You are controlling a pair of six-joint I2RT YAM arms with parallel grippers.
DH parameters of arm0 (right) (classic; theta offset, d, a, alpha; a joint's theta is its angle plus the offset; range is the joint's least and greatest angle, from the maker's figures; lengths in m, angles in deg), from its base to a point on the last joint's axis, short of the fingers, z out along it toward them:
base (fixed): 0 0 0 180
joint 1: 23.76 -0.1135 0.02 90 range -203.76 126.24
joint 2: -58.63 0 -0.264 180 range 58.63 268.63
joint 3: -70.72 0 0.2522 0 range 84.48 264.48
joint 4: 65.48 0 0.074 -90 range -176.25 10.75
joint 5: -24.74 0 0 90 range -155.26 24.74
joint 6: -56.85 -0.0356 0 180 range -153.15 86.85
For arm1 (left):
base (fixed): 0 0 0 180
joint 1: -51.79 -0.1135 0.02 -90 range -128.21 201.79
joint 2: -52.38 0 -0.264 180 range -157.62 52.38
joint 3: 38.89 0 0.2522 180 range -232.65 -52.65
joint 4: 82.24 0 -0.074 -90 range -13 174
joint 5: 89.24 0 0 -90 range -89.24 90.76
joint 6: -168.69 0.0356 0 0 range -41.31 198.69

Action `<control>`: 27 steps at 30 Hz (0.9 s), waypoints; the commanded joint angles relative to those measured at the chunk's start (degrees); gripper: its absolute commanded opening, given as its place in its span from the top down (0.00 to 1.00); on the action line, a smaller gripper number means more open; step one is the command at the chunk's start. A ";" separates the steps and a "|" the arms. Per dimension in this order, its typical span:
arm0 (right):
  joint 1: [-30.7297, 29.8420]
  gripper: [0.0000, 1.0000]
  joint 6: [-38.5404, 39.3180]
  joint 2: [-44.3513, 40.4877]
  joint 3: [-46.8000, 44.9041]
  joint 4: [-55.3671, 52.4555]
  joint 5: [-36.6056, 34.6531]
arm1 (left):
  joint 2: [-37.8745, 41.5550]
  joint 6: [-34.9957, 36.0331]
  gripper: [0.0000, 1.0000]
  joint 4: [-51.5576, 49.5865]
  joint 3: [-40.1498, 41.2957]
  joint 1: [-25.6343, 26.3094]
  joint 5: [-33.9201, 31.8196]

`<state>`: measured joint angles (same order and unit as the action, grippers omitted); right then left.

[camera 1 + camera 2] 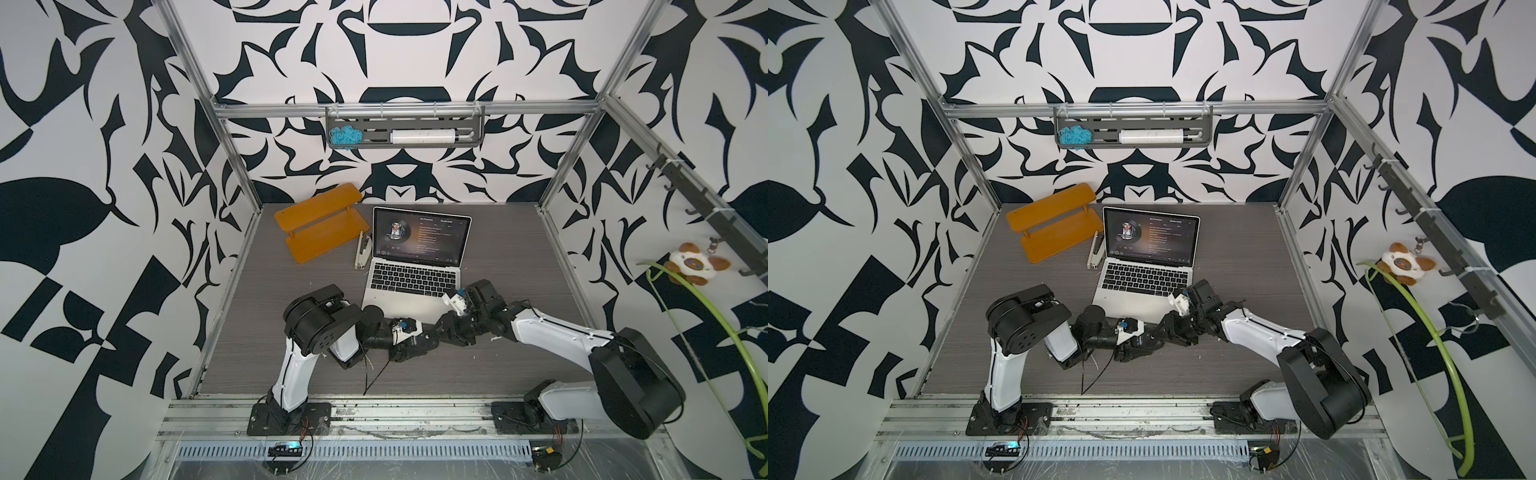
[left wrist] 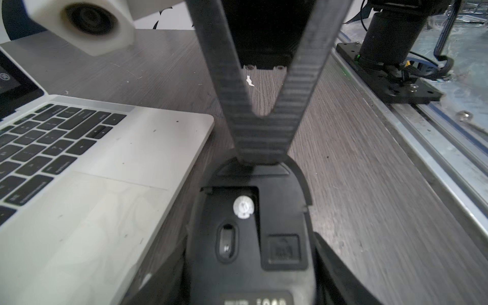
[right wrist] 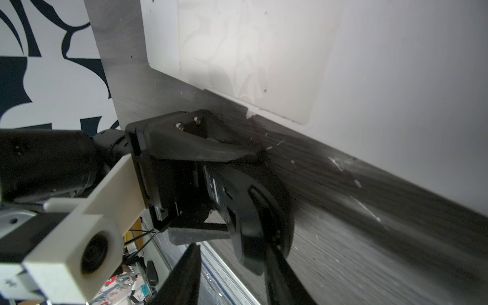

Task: Remove the wireless mouse receiver from the laptop
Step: Close the lid on the mouse.

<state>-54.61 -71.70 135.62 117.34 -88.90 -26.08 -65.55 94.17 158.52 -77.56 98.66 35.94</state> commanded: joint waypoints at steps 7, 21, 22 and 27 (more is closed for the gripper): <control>-0.38 0.56 1.01 -0.18 0.80 0.96 0.20 | -4.68 -3.44 0.77 -16.45 1.57 -0.17 -0.73; -0.52 0.40 3.69 -0.14 2.62 -5.70 -7.66 | -4.68 -3.53 0.77 -16.51 1.60 -0.19 -0.81; -0.79 0.40 3.84 0.15 2.80 -5.81 -8.08 | -4.68 -3.53 0.77 -16.51 1.54 -0.13 -0.80; -3.76 0.40 4.67 2.98 5.37 -6.42 -10.12 | -4.68 -3.53 0.77 -16.51 1.69 -0.16 -0.90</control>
<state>-56.82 -68.68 137.00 119.57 -94.34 -34.01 -65.76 94.15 158.52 -77.86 98.66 35.96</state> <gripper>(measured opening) 0.598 0.637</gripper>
